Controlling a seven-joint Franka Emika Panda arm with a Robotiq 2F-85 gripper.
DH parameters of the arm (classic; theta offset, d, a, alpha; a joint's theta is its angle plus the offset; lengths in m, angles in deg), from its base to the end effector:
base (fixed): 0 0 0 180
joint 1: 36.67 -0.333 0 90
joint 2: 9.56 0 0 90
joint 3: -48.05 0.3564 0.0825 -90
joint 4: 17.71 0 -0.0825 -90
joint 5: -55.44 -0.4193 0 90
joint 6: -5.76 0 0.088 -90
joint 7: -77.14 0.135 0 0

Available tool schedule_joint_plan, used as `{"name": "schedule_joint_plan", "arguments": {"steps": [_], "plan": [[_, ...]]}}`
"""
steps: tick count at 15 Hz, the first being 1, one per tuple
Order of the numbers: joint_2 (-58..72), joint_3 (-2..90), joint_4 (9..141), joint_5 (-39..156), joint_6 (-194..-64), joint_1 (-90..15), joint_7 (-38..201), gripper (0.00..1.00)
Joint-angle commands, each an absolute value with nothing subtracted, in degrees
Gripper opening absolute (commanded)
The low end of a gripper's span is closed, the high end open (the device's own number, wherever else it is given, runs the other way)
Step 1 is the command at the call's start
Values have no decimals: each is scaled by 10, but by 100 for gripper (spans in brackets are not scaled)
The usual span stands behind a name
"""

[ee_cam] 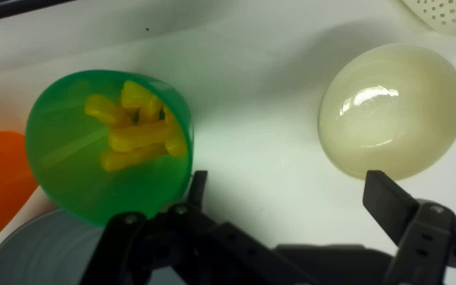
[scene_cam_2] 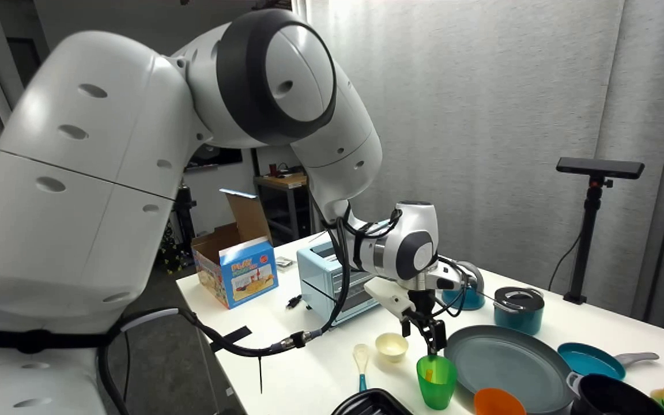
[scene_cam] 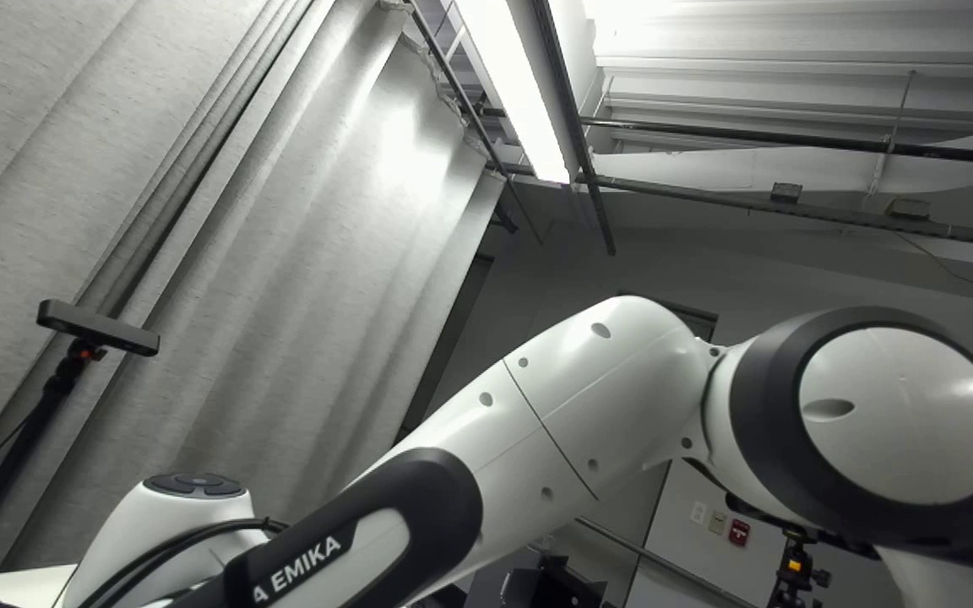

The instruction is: Flip the white object upside down

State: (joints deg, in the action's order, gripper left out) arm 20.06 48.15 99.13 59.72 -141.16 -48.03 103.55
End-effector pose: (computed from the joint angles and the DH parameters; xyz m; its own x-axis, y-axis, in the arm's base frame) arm 0.6247 0.1266 0.1639 0.9801 -0.1970 0.0240 -0.1977 -0.9797 0.0331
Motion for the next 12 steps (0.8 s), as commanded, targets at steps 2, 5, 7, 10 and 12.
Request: {"name": "schedule_joint_plan", "arguments": {"steps": [2,5,7,10,12], "plan": [[210,472,994,595,-1403,-496,1034,100],[218,473,995,594,-1398,-500,1032,100],[224,473,995,594,-1395,-504,1032,100],[228,472,994,594,-1394,-508,1032,72],[228,471,995,595,-1395,-510,1032,68]]}}
